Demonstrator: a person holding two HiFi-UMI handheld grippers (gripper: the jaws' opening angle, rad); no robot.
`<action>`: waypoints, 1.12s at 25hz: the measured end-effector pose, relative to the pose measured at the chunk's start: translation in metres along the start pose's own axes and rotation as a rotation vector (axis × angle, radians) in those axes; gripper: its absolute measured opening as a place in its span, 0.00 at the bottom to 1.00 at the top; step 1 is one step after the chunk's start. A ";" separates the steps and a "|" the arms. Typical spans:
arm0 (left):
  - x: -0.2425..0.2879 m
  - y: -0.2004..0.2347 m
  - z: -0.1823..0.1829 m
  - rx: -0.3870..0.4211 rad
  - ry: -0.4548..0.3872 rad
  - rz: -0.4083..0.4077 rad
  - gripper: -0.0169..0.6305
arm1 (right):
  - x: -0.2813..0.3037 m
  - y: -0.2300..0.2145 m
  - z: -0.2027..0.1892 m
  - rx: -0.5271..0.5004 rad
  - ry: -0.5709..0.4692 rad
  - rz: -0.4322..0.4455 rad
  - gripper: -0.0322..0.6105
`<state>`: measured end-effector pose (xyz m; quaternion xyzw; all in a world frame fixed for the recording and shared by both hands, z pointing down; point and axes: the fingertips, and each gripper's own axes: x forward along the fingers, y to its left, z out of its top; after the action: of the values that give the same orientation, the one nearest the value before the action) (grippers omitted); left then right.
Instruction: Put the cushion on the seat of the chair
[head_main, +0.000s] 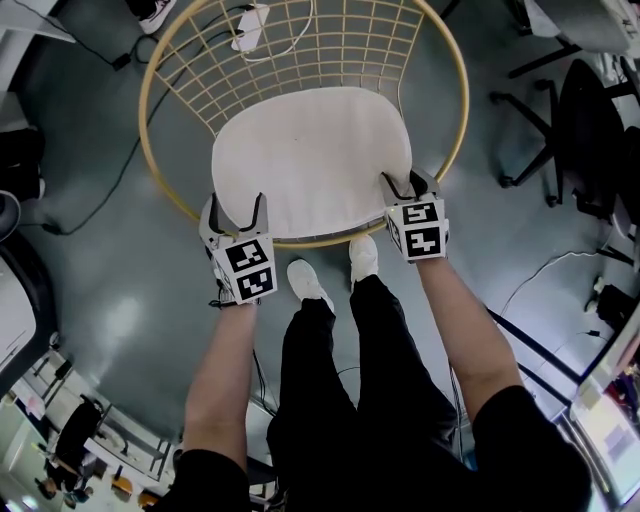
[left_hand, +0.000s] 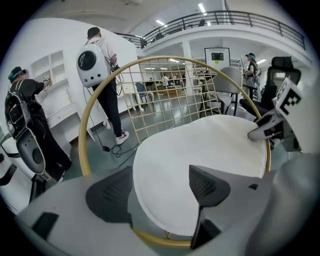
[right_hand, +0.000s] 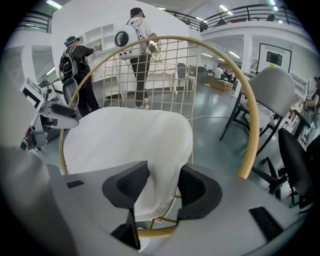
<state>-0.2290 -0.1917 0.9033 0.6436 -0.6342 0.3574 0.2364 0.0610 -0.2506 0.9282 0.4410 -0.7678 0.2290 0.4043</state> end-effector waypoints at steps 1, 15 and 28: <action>-0.003 -0.001 0.004 0.000 -0.011 -0.007 0.57 | -0.001 0.000 -0.001 -0.003 0.009 -0.009 0.36; -0.076 -0.020 0.052 -0.062 -0.139 -0.135 0.33 | -0.059 0.031 0.056 -0.098 -0.113 0.051 0.54; -0.261 -0.006 0.159 -0.127 -0.320 -0.197 0.05 | -0.257 0.069 0.181 0.002 -0.365 0.215 0.07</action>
<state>-0.1815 -0.1432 0.6054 0.7349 -0.6189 0.1847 0.2066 -0.0016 -0.2172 0.6141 0.3908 -0.8708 0.1879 0.2315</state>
